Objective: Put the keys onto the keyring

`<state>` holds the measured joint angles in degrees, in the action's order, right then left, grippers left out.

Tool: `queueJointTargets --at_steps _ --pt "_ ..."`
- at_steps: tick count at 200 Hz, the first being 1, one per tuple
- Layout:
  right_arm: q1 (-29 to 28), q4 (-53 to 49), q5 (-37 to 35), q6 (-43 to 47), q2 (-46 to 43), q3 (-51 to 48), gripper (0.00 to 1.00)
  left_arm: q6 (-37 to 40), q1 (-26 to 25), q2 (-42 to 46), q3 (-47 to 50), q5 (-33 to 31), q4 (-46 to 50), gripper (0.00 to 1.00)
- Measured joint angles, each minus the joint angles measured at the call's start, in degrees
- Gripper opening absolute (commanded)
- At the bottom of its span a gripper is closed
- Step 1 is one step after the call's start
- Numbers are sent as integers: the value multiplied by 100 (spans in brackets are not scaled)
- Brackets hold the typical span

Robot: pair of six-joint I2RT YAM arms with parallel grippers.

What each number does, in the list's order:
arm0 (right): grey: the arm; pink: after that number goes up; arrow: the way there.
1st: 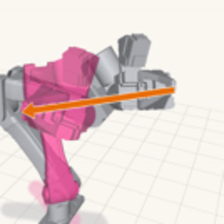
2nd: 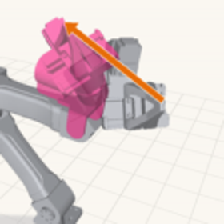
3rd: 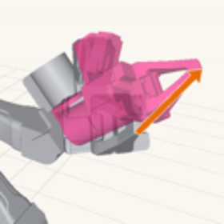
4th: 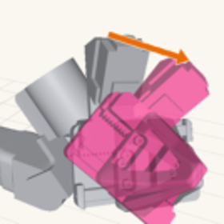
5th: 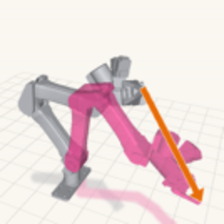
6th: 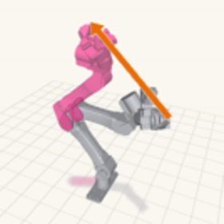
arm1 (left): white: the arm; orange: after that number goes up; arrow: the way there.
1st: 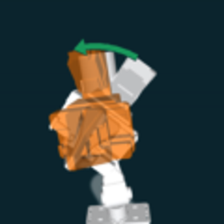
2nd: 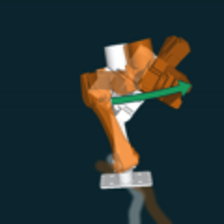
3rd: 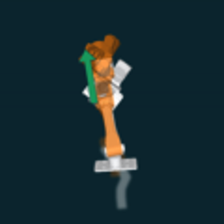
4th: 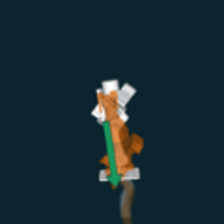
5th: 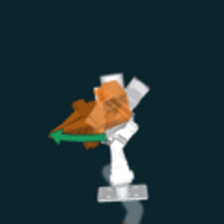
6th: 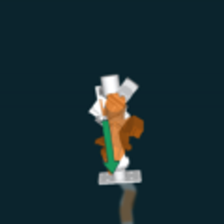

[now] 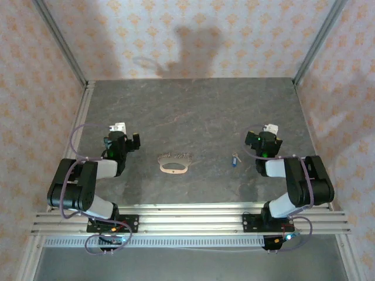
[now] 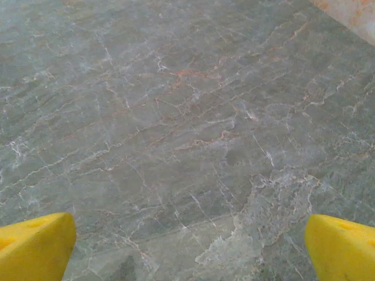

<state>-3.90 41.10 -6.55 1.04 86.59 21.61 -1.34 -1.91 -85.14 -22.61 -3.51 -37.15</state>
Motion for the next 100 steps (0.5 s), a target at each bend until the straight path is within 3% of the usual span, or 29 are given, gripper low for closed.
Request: queueJointTargets --at_steps 100 --pt "22 275 59 166 22 17 100 44 -72 -42 -59 -101 -245 100"
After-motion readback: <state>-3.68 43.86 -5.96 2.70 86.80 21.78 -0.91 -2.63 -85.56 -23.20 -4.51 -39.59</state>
